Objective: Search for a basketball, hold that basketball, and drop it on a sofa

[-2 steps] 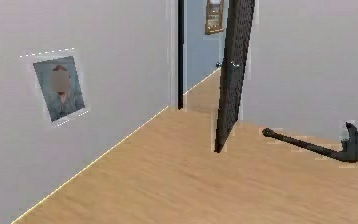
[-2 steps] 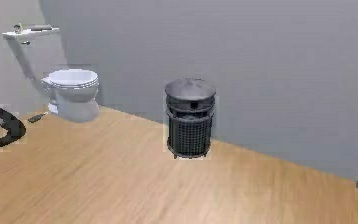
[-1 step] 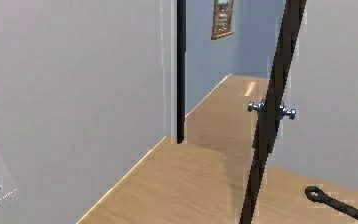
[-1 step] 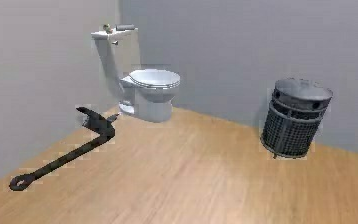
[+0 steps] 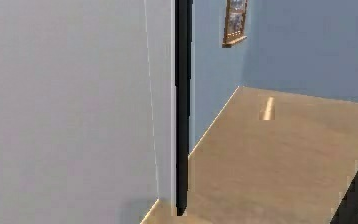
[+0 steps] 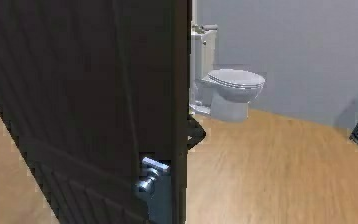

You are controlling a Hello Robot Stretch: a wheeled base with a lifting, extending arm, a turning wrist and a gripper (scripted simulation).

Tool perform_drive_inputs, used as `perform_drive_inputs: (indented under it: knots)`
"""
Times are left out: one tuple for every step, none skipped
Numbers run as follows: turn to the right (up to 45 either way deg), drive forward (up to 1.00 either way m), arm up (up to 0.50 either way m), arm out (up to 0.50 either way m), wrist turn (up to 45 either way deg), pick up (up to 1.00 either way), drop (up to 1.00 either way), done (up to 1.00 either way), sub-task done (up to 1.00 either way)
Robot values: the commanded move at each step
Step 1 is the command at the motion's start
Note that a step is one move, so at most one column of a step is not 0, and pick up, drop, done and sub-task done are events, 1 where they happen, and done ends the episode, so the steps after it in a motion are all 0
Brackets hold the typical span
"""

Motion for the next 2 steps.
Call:
perform_drive_inputs:
  knots:
    - [27.0,0.0,0.0,0.0,0.0,0.0,0.0,0.0,0.0]
    - [0.0,1.0,0.0,0.0,0.0,0.0,0.0,0.0,0.0]
